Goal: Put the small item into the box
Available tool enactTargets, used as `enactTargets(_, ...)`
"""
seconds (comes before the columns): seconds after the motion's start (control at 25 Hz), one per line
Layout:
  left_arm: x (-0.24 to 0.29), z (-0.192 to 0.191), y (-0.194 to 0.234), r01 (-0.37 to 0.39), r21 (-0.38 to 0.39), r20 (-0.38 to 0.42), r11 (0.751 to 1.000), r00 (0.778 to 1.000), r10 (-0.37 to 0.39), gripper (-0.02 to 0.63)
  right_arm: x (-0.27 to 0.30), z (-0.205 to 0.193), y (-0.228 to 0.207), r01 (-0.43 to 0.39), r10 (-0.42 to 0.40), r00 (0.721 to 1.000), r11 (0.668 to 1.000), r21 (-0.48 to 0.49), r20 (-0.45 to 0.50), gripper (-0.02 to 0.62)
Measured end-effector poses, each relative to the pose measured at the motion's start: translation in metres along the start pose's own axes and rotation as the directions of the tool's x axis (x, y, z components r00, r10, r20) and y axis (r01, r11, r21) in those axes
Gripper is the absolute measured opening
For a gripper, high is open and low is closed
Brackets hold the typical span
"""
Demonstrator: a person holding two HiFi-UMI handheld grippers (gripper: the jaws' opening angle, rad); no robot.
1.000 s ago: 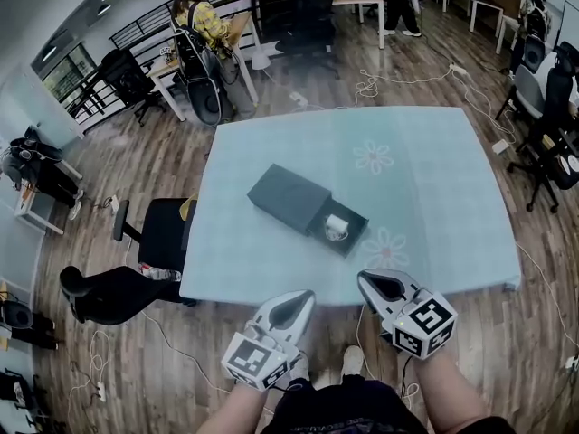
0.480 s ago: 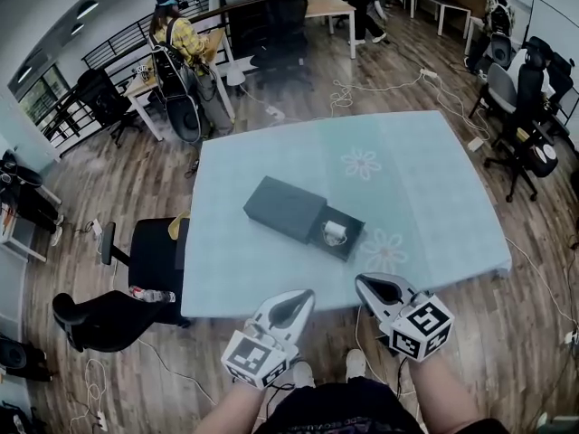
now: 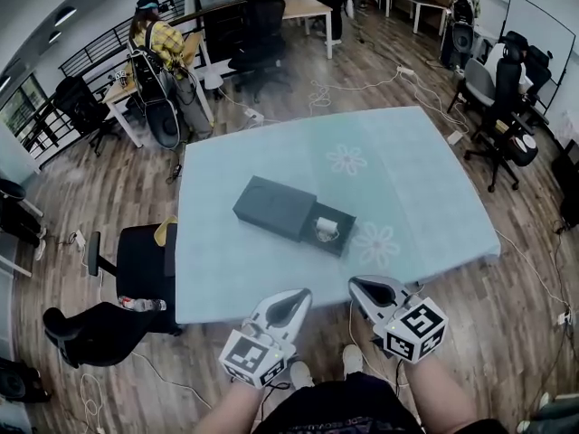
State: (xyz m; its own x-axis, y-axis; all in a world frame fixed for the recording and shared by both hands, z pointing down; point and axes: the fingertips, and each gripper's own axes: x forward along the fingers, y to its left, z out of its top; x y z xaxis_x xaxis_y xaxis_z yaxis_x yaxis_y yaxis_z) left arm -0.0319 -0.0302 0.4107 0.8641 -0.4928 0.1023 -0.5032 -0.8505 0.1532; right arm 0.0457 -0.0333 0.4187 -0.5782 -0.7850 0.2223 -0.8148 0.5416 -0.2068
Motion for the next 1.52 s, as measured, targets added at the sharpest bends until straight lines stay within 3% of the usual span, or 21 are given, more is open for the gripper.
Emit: enactTargets(1.52, -0.006, 0.007, -0.016, 0.025, 0.026, 0.001, 0.999, 1.000, -0.025, 0.034, -0.016, 0.003, 0.008, 0.014, -0.014, 1.000, 1.000, -0.001, 0.020, 0.018)
